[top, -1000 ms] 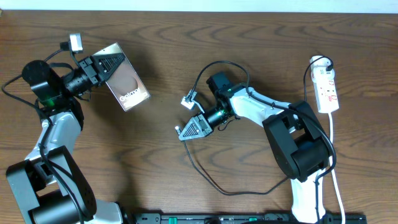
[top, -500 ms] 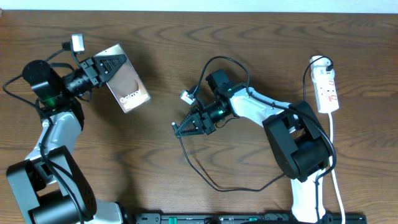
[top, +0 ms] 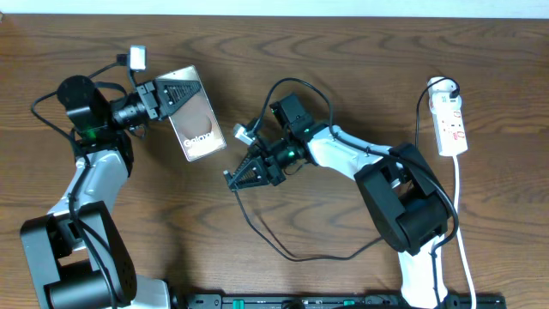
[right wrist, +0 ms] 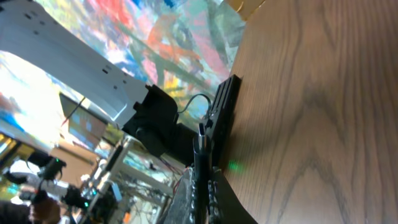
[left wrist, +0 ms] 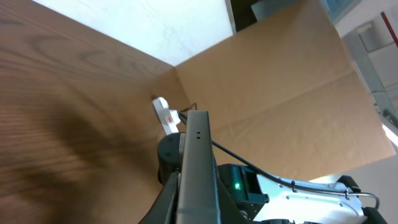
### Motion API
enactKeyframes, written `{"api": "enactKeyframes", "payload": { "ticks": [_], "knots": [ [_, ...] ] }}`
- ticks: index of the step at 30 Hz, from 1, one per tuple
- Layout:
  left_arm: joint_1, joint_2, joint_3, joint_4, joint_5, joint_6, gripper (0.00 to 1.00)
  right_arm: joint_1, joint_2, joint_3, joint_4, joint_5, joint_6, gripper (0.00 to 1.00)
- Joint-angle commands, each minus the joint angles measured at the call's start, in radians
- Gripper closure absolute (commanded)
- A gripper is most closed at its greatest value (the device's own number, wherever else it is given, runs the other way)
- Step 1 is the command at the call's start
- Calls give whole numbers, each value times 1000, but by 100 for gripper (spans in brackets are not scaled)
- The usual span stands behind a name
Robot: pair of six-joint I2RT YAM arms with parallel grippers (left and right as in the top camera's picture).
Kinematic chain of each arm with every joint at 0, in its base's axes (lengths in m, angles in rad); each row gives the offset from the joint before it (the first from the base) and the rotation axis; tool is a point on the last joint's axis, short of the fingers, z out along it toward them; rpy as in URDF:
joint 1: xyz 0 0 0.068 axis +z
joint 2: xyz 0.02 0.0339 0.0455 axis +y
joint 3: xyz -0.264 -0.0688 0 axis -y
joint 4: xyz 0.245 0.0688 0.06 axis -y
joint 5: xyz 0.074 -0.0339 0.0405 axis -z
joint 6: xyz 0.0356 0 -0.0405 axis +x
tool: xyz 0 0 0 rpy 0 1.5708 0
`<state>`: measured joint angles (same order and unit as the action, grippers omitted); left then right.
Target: Plug charger to phone and switch on socket
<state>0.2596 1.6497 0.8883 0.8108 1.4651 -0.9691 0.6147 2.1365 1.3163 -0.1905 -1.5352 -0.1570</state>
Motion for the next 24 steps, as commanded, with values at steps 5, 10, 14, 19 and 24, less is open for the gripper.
{"api": "enactKeyframes", "payload": {
  "ticks": [5,10,14,19,24],
  "knots": [
    [-1,-4,-4,5,28,-13,93,9,-4,0,203,-27,254,99],
    [-1,-4,-4,5,31,-13,93,9,-4,0,360,-27,371,99],
    [-1,-4,-4,4,17,-25,92,9,-4,0,446,-27,433,99],
    [-1,-4,-4,0,-10,-32,93,12,-4,0,507,-27,470,99],
    [-1,-4,-4,-3,-39,-31,93,12,-4,0,536,-27,486,99]
  ]
}}
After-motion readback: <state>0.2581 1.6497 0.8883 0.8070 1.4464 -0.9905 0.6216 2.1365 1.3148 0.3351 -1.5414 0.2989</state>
